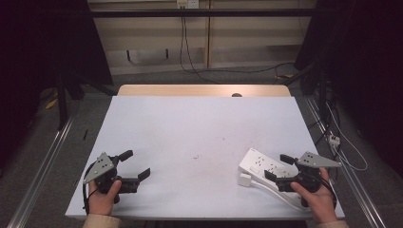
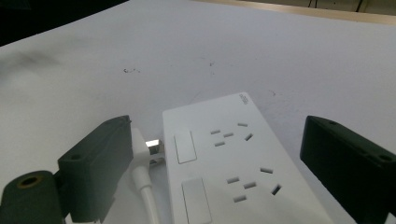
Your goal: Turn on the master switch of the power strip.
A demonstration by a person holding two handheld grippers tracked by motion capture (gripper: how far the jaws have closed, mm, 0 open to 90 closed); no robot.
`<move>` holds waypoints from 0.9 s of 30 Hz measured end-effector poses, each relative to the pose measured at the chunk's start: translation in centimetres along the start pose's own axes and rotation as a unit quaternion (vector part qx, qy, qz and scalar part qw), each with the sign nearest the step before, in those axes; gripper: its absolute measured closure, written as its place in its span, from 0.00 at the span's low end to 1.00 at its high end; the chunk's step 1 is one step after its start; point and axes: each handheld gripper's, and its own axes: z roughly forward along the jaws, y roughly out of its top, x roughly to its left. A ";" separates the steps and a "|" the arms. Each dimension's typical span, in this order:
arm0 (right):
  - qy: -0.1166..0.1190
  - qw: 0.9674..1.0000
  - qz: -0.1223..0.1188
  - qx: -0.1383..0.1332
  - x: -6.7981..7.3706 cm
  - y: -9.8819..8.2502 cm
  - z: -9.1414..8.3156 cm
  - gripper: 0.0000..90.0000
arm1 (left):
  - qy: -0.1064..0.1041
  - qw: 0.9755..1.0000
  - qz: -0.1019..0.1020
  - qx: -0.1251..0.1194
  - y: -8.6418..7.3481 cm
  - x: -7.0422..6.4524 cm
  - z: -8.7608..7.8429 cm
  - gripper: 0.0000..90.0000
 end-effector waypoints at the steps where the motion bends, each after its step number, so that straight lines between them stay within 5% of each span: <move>1: 0.001 1.000 0.000 0.001 0.0 0.0 0.1 0.10 | 0.001 1.000 0.001 0.000 0.0 0.0 0.0 0.04; 27: 0.006 1.000 0.002 -0.005 0.7 0.5 0.8 0.10 | -0.001 1.000 -0.001 0.000 0.0 0.0 0.0 0.04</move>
